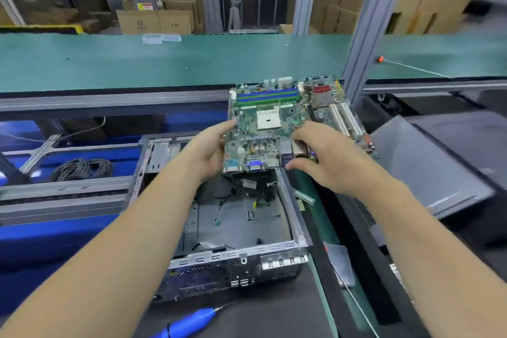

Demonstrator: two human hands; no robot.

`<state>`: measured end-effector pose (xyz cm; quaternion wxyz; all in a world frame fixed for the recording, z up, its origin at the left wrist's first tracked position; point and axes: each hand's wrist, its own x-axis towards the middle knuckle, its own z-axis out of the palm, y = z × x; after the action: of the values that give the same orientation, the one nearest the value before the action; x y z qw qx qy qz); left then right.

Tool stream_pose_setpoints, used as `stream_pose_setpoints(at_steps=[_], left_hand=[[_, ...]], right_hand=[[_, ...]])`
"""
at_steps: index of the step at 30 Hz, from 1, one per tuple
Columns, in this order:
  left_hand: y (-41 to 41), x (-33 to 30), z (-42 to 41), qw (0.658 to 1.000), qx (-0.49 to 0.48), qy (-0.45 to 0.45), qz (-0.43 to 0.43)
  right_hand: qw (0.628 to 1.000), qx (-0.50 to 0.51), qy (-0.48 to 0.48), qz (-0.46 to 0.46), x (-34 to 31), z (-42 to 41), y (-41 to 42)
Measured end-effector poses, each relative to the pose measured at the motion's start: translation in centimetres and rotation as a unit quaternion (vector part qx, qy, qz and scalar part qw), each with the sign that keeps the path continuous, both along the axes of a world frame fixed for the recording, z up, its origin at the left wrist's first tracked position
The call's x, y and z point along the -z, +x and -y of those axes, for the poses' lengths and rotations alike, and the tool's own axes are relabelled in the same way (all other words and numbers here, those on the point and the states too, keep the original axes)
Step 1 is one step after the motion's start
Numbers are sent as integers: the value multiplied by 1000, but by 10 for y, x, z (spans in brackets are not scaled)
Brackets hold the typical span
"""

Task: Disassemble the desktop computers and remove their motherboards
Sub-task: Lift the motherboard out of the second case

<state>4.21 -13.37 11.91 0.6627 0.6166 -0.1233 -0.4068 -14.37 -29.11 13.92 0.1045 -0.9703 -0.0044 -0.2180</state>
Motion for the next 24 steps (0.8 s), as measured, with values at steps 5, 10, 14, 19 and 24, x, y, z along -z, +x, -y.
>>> stream_pose_setpoints(at_steps=[5,10,14,19,24], left_hand=[[-27,11,29,992,-53,55,101],[-37,28,38,994,-81,38,64],[-41,31,47,994,-88,-1,58],[-55,36,66,995,-81,-7,63],[-58,39,103,994,-35,32,98]], right_hand=[[1000,0,18,-2,8,17,-17],[999,-8,42,-3,-8,34,-27],[893,289,279,201,-26,101,-36],[765,199,608,-74,-8,133,-45],[818,206,537,17,-9,154,-60]])
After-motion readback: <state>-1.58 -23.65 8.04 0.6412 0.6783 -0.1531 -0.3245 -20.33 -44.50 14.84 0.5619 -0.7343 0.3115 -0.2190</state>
